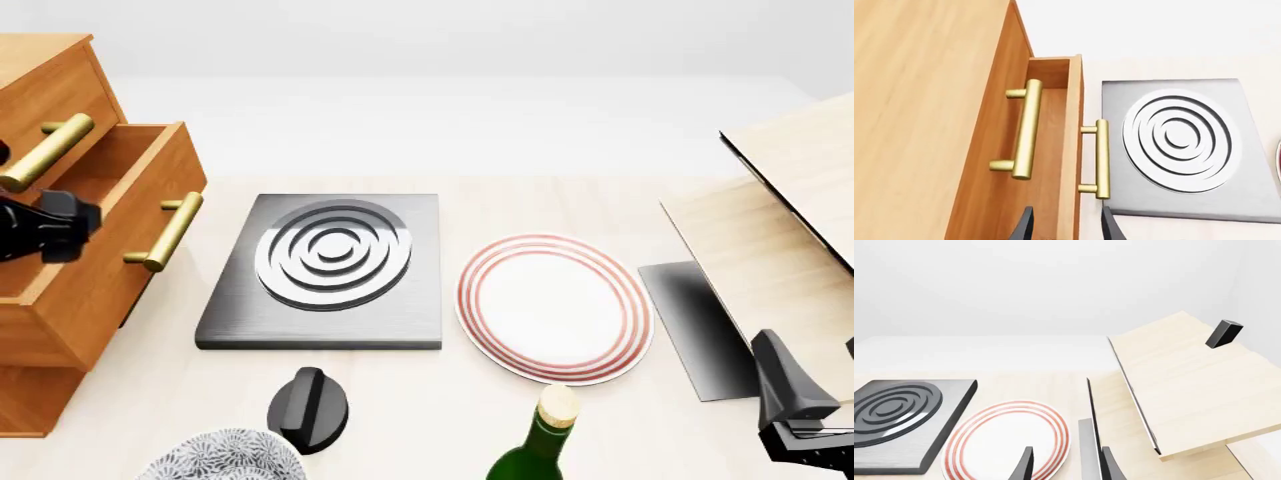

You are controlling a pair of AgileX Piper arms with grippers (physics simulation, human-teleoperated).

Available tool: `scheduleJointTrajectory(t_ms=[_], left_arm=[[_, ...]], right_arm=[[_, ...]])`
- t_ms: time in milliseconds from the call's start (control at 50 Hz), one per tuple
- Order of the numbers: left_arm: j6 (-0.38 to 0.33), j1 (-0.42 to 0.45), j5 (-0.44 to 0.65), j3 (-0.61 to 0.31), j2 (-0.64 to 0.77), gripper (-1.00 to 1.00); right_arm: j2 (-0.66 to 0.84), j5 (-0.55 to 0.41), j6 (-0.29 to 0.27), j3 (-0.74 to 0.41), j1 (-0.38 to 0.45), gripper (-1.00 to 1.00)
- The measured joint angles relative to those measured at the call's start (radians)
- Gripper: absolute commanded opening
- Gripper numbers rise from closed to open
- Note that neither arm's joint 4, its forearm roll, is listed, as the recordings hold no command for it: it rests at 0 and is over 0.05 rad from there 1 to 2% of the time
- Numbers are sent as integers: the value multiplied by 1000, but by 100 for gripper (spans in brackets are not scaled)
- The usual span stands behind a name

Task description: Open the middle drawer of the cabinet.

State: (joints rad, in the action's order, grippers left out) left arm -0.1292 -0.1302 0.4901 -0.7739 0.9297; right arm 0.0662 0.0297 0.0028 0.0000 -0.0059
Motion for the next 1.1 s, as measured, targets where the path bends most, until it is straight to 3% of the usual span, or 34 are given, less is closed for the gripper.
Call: scheduleJointTrajectory(t_ms=[1100], left_arm=[[9,-9,-31,63,49,100]], right_arm=[[0,0,0,0,0,100]])
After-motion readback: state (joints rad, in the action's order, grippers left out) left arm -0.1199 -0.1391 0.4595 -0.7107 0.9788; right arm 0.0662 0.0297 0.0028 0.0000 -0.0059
